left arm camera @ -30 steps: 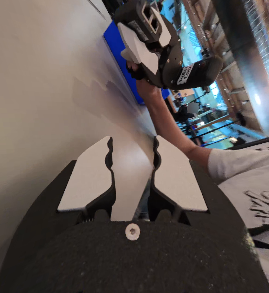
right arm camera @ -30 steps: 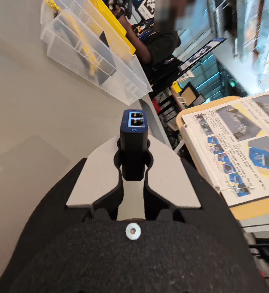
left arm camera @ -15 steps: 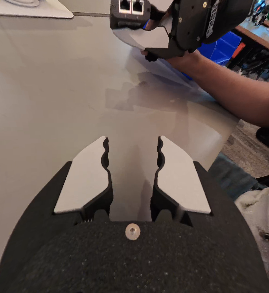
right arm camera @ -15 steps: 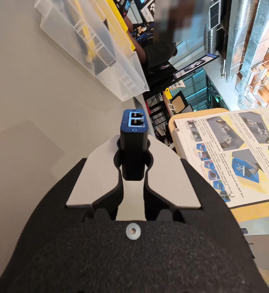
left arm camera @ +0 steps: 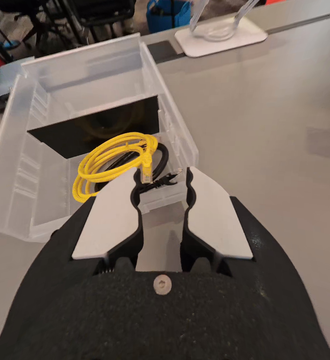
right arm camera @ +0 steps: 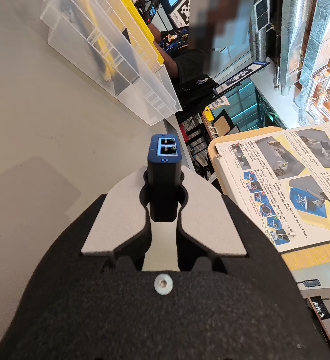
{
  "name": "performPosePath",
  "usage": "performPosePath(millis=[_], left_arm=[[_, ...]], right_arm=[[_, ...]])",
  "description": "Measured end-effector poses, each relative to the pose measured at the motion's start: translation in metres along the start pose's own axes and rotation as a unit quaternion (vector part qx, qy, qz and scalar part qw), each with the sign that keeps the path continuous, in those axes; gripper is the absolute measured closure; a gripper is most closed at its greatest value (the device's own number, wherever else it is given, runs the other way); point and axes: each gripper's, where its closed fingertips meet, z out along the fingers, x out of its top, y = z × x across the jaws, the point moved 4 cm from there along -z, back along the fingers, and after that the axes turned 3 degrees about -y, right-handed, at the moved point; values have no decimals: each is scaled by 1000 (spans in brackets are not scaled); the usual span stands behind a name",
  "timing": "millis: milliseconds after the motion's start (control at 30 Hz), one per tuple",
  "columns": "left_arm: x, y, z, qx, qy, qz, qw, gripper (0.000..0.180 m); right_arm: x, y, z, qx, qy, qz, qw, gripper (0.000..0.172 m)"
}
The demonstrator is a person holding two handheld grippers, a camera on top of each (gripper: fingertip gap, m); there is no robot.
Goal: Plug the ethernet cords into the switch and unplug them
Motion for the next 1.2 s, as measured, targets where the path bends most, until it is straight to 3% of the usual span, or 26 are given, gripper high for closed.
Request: performPosePath(millis=[67, 167, 233, 467, 600, 700, 767, 867, 967, 1100, 1200], left_arm=[[-4, -5, 17, 23, -34, 4, 999, 139], [-11, -13, 34, 67, -84, 15, 994, 168], [-10, -14, 35, 66, -89, 14, 994, 168], [25, -39, -17, 66, -43, 78, 994, 168], [74, -42, -67, 7, 23, 97, 995, 168], [107, -12, -106, -89, 87, 157, 980, 168], [114, 17, -119, -169, 99, 191, 962, 168], [96, 67, -108, -270, 87, 242, 928, 168], [54, 110, -74, -350, 31, 243, 904, 168], [7, 143, -40, -409, -12, 218, 886, 168], [-16, 152, -34, -433, -32, 213, 875, 168]], right_arm=[[-1, -1, 0, 2, 0, 2, 1000, 148], [-3, -2, 1, 4, -2, 3, 1000, 148], [-2, -2, 0, 3, -2, 3, 1000, 148], [-1, 1, -1, 3, 3, 12, 1000, 148], [4, 3, -2, 0, 9, 10, 1000, 148], [6, 5, -3, -5, 13, 12, 1000, 148], [7, 7, -4, -8, 17, 17, 1000, 148], [7, 11, -6, -12, 21, 26, 999, 148], [8, 13, -7, -15, 26, 34, 999, 148], [7, 15, -8, -16, 27, 37, 999, 148], [7, 14, -9, -15, 26, 37, 999, 148]])
